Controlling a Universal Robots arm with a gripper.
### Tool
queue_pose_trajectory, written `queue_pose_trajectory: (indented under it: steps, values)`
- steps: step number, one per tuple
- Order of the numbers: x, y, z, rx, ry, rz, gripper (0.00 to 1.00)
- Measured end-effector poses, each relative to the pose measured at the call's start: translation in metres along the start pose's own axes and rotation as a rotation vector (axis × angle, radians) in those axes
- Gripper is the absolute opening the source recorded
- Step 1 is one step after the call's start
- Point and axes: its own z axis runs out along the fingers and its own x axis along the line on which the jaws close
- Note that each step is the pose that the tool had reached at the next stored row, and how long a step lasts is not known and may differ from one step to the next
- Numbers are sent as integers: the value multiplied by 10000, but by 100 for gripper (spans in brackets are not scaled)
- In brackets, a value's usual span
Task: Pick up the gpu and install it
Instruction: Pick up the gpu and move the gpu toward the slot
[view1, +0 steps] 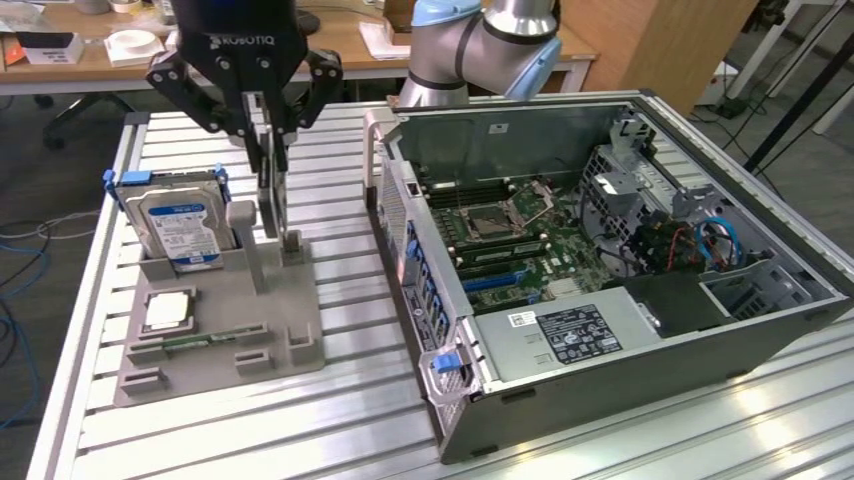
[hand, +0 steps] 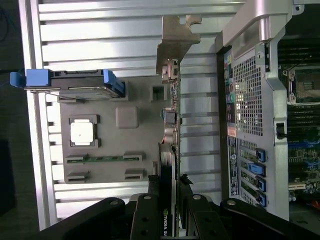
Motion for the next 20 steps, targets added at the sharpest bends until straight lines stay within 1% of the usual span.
queue_pose_trajectory:
  steps: [5,10,13,20]
  values:
    - [0,2,-65,-2,0,2,26]
    - [-1,3,-71,-72,6,3,26]
    - [-11,3,-71,-73,6,0,26]
    - [-75,9,-70,-73,6,2,26]
